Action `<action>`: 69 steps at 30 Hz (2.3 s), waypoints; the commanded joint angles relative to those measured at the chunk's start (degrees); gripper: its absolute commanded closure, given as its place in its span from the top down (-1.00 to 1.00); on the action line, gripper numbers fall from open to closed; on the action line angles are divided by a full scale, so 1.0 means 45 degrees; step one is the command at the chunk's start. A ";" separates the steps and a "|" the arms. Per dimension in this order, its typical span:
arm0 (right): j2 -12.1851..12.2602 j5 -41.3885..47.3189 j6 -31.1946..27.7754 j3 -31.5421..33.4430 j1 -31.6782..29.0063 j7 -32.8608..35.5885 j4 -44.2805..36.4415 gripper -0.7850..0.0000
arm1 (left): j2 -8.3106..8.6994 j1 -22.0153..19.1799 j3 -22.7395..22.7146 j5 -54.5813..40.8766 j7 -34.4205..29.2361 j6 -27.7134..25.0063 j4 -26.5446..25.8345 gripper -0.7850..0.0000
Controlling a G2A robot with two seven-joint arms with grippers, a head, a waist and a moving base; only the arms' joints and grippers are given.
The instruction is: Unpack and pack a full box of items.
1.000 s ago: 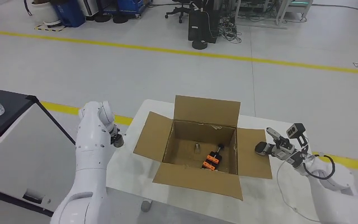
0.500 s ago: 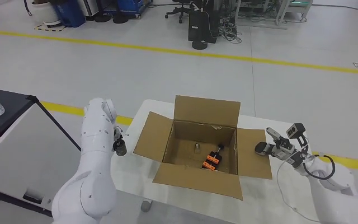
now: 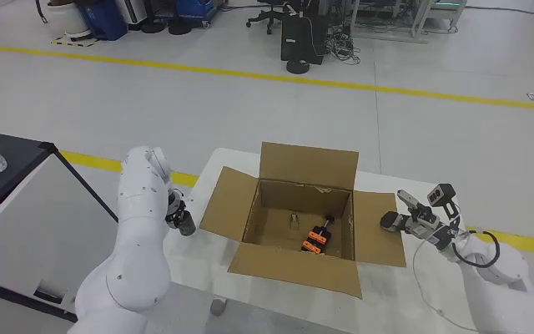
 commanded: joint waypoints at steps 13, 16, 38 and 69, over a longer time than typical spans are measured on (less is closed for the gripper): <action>0.0000 0.0000 0.0000 0.0000 0.0000 0.0000 0.0000 1.00 | 0.0033 -0.0363 -0.1400 0.0908 0.0000 -0.0001 0.0355 -1.00; 0.0000 0.0000 0.0000 0.0000 0.0000 0.0000 0.0000 1.00 | 0.0029 -0.0414 -0.1611 0.1023 0.0000 -0.0001 0.0436 -1.00; 0.0000 0.0000 0.0000 0.0000 0.0000 0.0000 0.0000 1.00 | -0.0365 0.0502 -0.1405 0.0356 0.0000 -0.1134 -0.1340 -1.00; 0.0000 0.0000 0.0000 0.0000 0.0000 0.0000 0.0000 1.00 | -0.1274 0.3404 0.1715 -0.2435 0.0000 -0.1892 -0.5223 -1.00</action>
